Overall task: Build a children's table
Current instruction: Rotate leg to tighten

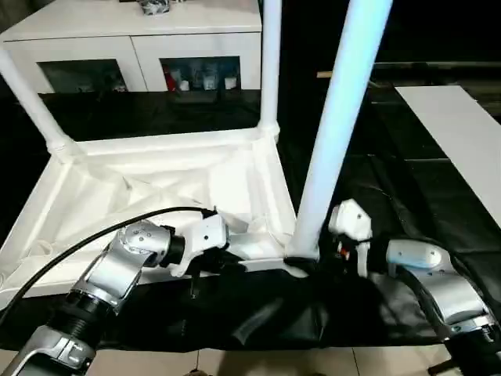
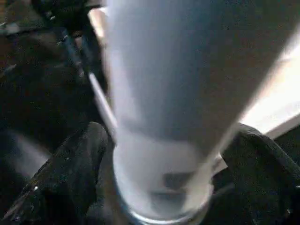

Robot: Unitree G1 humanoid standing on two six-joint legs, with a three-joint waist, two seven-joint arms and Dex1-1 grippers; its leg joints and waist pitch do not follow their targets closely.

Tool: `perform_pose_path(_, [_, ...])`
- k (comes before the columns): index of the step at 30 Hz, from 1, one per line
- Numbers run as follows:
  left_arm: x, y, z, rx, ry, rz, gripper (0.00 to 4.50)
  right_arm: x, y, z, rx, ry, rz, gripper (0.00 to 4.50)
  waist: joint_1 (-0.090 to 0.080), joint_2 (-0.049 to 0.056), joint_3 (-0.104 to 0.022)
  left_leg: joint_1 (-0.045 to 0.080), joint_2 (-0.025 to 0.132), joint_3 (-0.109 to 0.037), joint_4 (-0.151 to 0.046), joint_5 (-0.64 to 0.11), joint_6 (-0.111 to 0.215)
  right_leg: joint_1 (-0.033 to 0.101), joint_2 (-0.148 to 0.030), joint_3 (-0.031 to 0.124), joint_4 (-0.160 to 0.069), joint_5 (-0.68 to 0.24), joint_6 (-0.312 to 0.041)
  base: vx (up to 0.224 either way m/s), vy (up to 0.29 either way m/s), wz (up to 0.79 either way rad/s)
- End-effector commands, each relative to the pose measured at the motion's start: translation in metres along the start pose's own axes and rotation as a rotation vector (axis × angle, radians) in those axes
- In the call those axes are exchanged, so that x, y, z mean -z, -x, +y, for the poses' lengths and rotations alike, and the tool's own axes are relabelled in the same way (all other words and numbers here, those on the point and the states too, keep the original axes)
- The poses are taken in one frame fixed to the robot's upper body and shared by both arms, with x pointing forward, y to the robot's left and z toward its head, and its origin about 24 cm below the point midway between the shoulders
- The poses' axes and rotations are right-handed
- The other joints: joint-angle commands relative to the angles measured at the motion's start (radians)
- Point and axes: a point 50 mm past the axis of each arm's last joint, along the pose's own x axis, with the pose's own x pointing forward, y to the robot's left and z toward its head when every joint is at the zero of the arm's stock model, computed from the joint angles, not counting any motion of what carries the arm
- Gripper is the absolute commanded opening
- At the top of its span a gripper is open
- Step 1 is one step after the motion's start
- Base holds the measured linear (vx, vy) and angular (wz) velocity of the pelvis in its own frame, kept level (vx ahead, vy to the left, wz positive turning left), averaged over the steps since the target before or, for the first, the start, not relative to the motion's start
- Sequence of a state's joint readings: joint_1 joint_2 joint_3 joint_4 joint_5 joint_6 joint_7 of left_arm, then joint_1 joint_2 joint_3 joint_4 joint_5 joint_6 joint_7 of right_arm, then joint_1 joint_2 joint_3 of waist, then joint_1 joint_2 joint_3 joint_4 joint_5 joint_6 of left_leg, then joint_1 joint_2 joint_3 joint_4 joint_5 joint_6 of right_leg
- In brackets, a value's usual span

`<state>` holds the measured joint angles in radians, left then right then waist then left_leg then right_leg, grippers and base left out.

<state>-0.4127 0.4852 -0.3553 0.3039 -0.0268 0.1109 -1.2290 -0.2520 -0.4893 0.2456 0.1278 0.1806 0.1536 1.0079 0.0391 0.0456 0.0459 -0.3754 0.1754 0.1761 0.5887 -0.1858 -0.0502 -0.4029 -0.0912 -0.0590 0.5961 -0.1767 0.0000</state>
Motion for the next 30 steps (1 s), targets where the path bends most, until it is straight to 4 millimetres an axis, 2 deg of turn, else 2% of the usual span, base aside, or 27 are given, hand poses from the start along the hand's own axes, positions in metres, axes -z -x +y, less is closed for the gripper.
perform_pose_path(1, [-0.008, -0.002, -0.001, 0.018, -0.024, -0.036, 0.0, -0.001, 0.0, -0.003, 0.008, 0.001, 0.008, 3.71, 0.001, -0.017, -0.058, 0.009, 0.048, -0.011, -0.07, -0.23, 0.065, 0.047, -0.05, 0.041, -0.07, -0.259, -0.221, 0.0, 0.0, 0.0])
perform_pose_path(3, [-0.008, -0.001, -0.001, 0.018, -0.024, -0.036, 0.0, -0.002, 0.0, -0.004, 0.01, -0.003, 0.004, 3.41, 0.002, -0.016, -0.059, 0.008, 0.048, -0.011, -0.07, -0.218, 0.066, 0.048, -0.05, 0.041, -0.068, -0.246, -0.223, 0.0, 0.0, 0.0])
perform_pose_path(6, [-0.008, 0.0, 0.0, 0.014, -0.024, -0.033, 0.0, -0.003, 0.0, -0.005, 0.017, -0.02, -0.007, 3.27, 0.002, -0.015, -0.061, 0.008, 0.047, -0.011, -0.067, -0.197, 0.074, 0.05, -0.049, 0.04, -0.064, -0.208, -0.234, 0.0, 0.0, 0.0])
perform_pose_path(7, [-0.008, 0.001, 0.0, 0.014, -0.024, -0.031, 0.0, -0.003, 0.0, -0.005, 0.016, -0.024, -0.007, 3.27, 0.002, -0.017, -0.061, 0.008, 0.047, -0.011, -0.067, -0.198, 0.075, 0.05, -0.049, 0.04, -0.064, -0.207, -0.235, 0.0, 0.0, 0.0])
perform_pose_path(8, [-0.008, 0.001, 0.0, 0.015, -0.024, -0.029, 0.0, -0.003, 0.0, -0.005, 0.013, -0.029, -0.006, 3.0, 0.003, -0.015, -0.062, 0.009, 0.047, -0.011, -0.066, -0.197, 0.075, 0.05, -0.05, 0.04, -0.064, -0.207, -0.237, 0.0, 0.0, 0.0])
perform_pose_path(13, [-0.005, 0.003, -0.001, 0.023, -0.018, -0.011, 0.0, 0.002, 0.001, -0.003, -0.017, -0.033, 0.019, 2.68, 0.003, -0.016, -0.063, 0.008, 0.047, -0.01, -0.065, -0.19, 0.077, 0.051, -0.049, 0.039, -0.063, -0.199, -0.239, 0.0, 0.0, 0.0])
perform_pose_path(22, [-0.002, -0.001, -0.001, -0.011, -0.018, 0.005, 0.0, 0.011, -0.001, -0.001, 0.019, -0.056, 0.05, 2.62, 0.003, -0.016, -0.062, 0.009, 0.047, -0.011, -0.064, -0.194, 0.075, 0.052, -0.049, 0.039, -0.061, -0.201, -0.242, 0.0, 0.0, 0.0])
perform_pose_path(23, [-0.002, -0.003, 0.002, -0.039, -0.02, 0.008, 0.0, 0.013, -0.003, -0.003, 0.047, -0.068, 0.054, 2.62, 0.003, -0.019, -0.061, 0.009, 0.047, -0.01, -0.065, -0.2, 0.072, 0.051, -0.049, 0.039, -0.064, -0.212, -0.239, 0.0, 0.0, 0.0])
perform_pose_path(25, [-0.002, -0.005, 0.003, -0.059, -0.022, 0.01, 0.0, 0.014, -0.004, -0.004, 0.067, -0.075, 0.056, 2.62, 0.002, -0.017, -0.057, 0.011, 0.047, -0.011, -0.068, -0.229, 0.062, 0.048, -0.049, 0.039, -0.069, -0.263, -0.228, 0.0, 0.0, 0.0])
perform_pose_path(27, [-0.003, -0.018, 0.018, -0.223, 0.021, 0.031, 0.0, 0.021, -0.019, -0.016, 0.3, -0.197, 0.058, 2.62, -0.006, -0.02, -0.05, 0.018, 0.042, -0.013, -0.072, -0.294, 0.025, 0.041, -0.048, 0.036, -0.084, -0.391, -0.193, 0.0, 0.0, 0.0])
perform_pose_path(28, [-0.006, -0.025, 0.024, -0.281, 0.043, 0.028, 0.0, 0.022, -0.026, -0.019, 0.375, -0.252, 0.052, 2.62, -0.008, -0.019, -0.049, 0.02, 0.039, -0.013, -0.073, -0.314, 0.012, 0.039, -0.048, 0.035, -0.086, -0.433, -0.182, -0.051, -0.004, -0.01])
perform_pose_path(29, [-0.007, -0.026, 0.025, -0.289, 0.045, 0.028, 0.0, 0.022, -0.027, -0.019, 0.385, -0.26, 0.051, 2.61, -0.011, -0.022, -0.05, 0.026, 0.037, -0.017, -0.073, -0.344, -0.011, 0.036, -0.049, 0.032, -0.094, -0.501, -0.153, -0.068, 0.005, -0.03])
perform_pose_path(30, [-0.011, -0.034, 0.031, -0.339, 0.073, 0.025, 0.0, 0.022, -0.034, -0.021, 0.451, -0.302, 0.046, 2.61, -0.011, -0.023, -0.051, 0.027, 0.038, -0.021, -0.074, -0.355, -0.016, 0.036, -0.051, 0.031, -0.095, -0.523, -0.139, -0.068, 0.005, -0.03])
